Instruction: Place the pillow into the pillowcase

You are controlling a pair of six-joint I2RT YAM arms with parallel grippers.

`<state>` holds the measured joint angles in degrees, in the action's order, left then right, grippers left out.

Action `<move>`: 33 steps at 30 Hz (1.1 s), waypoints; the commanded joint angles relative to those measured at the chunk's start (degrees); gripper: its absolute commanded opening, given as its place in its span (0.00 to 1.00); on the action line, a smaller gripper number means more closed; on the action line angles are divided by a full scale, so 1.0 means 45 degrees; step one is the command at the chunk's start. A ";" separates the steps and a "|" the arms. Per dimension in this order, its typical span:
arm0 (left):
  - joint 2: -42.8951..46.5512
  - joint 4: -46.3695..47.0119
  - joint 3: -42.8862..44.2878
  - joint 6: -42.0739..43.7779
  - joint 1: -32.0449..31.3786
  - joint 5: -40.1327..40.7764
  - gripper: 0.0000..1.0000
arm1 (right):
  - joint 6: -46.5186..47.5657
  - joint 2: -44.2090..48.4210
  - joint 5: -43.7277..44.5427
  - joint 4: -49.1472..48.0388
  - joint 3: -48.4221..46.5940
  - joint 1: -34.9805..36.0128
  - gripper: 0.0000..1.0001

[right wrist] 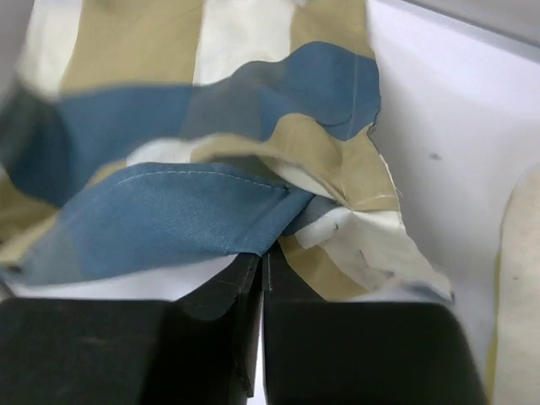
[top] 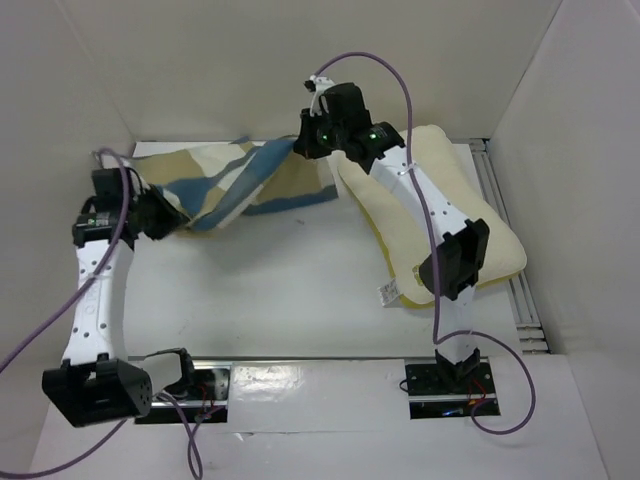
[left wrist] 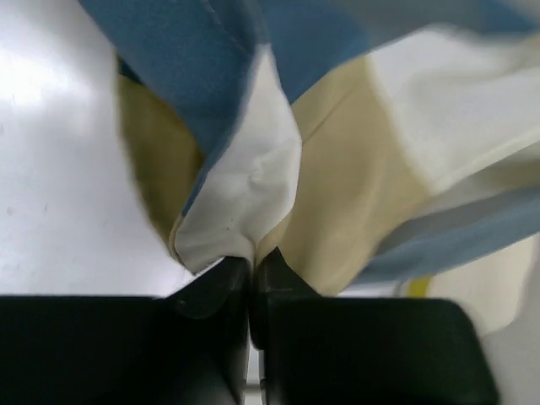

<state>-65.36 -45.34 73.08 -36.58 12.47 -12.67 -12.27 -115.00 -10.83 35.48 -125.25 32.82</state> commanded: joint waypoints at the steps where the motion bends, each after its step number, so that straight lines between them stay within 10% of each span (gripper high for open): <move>1: -0.0278 0.0835 -0.1765 -0.0272 -0.0426 -0.0894 0.60 | 0.0208 -0.1684 -0.0191 0.0609 -0.1047 -0.1022 0.07; 2: -0.0608 0.0838 -0.1767 -0.0270 -0.0427 -0.1012 0.70 | 0.0208 -0.3179 -0.0307 0.0881 -0.2755 -0.1178 0.28; 3: -0.1501 0.0838 -0.1419 0.0233 -0.0427 -0.1013 0.74 | 0.0208 -0.3948 -0.0308 0.1851 -0.3816 -0.1315 0.76; 5: -0.2346 0.0352 -0.0252 0.0453 -0.0563 -0.0781 0.77 | 0.0208 -0.5258 -0.0308 0.2930 -0.5809 -0.1492 0.91; 12: -0.4066 0.0642 0.0732 0.0941 -0.1012 0.0196 0.75 | -0.0453 0.0620 0.1111 -0.0675 0.4473 -0.0908 0.94; 19: -0.4752 0.0327 -0.1040 0.0299 -0.1013 0.1740 0.80 | -0.1158 0.3871 0.1510 -0.1535 0.9718 0.0789 0.95; 33: -0.7953 0.2887 -0.2589 -0.1772 -0.0662 0.1858 0.82 | -0.1882 0.3408 0.0629 -0.1655 1.0646 0.2587 0.99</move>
<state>-98.48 -35.94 61.10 -41.63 8.88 -4.27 -19.92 -99.15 -6.22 30.39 -77.17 41.74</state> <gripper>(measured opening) 0.828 0.991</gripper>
